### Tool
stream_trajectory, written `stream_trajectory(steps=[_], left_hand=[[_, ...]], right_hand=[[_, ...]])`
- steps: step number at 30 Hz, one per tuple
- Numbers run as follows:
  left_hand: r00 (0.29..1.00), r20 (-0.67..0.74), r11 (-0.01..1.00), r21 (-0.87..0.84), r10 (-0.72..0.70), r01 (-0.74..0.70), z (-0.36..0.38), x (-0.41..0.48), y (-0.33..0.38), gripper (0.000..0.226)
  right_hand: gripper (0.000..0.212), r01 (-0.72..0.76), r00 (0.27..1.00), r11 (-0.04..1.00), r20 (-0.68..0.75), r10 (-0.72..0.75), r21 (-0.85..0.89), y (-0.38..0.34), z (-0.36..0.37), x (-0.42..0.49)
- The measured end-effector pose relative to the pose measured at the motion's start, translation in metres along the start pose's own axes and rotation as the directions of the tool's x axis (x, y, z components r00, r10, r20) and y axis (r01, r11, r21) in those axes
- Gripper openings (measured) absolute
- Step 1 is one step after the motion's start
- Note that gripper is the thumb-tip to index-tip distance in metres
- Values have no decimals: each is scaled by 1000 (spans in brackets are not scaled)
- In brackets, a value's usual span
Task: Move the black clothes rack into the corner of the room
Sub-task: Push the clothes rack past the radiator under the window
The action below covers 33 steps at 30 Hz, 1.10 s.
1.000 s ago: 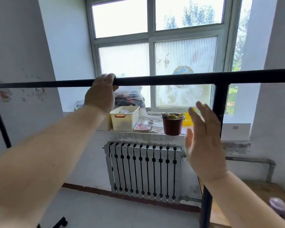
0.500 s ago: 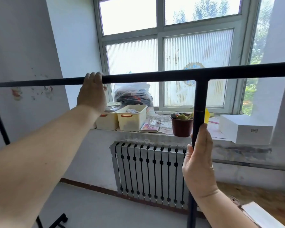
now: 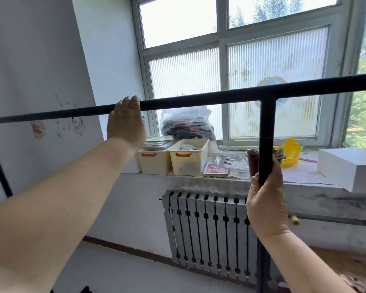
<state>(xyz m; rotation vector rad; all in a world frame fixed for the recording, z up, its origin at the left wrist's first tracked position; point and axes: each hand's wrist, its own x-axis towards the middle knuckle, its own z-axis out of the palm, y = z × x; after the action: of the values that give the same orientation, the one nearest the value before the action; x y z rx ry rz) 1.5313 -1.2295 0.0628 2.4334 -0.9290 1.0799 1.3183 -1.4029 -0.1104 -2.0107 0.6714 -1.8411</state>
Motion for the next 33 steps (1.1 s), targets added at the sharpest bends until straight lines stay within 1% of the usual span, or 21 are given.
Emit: stream_trajectory(steps=[5,7,11,13,16,20,22,24,26,28,29,31,32,33], left_hand=[[1000,1,999,31,-12,12,25,18,-31,55],[1000,0,999,35,-22,22,34,25,-40,58],[999,-1,997,60,-40,40,50,40,-54,61],[998,1,995,82,-59,59,58,49,-60,61],[994,12,986,124,-112,110,69,59,-75,60],[991,29,977,172,-134,127,80,79,-94,59],[986,42,971,184,-163,153,88,90,-98,58],[980,48,965,192,-193,180,97,99,-102,58],[975,34,955,209,-222,210,106,109,-109,58],[969,13,942,239,-246,236,113,115,-116,57],[966,1,936,249,-257,249,117,119,-120,55],[965,-19,933,253,-262,258,124,127,-129,51],[964,-22,931,253,-265,261,129,131,-135,50],[964,-25,932,251,-264,262,131,133,-140,51]], right_hand=[[58,1,1000,1000,20,0,-23,0,47,4],[58,25,999,1000,29,-24,-13,1,63,8],[59,-3,997,998,77,-2,61,7,92,14],[59,1,995,995,98,-10,96,10,108,18],[56,9,984,989,177,-35,146,10,136,22],[56,-13,981,975,194,-30,220,11,173,29],[57,-27,971,965,237,-37,262,14,189,33],[59,-18,963,964,266,-55,266,17,205,38],[58,-7,950,964,302,-76,266,21,223,42],[53,-78,945,955,326,-21,287,22,238,46],[54,-81,944,951,328,-23,298,22,245,48],[62,-16,937,947,334,-98,322,23,261,50],[64,-27,934,938,343,-100,347,23,271,50],[63,-67,935,926,348,-72,372,23,278,51]])
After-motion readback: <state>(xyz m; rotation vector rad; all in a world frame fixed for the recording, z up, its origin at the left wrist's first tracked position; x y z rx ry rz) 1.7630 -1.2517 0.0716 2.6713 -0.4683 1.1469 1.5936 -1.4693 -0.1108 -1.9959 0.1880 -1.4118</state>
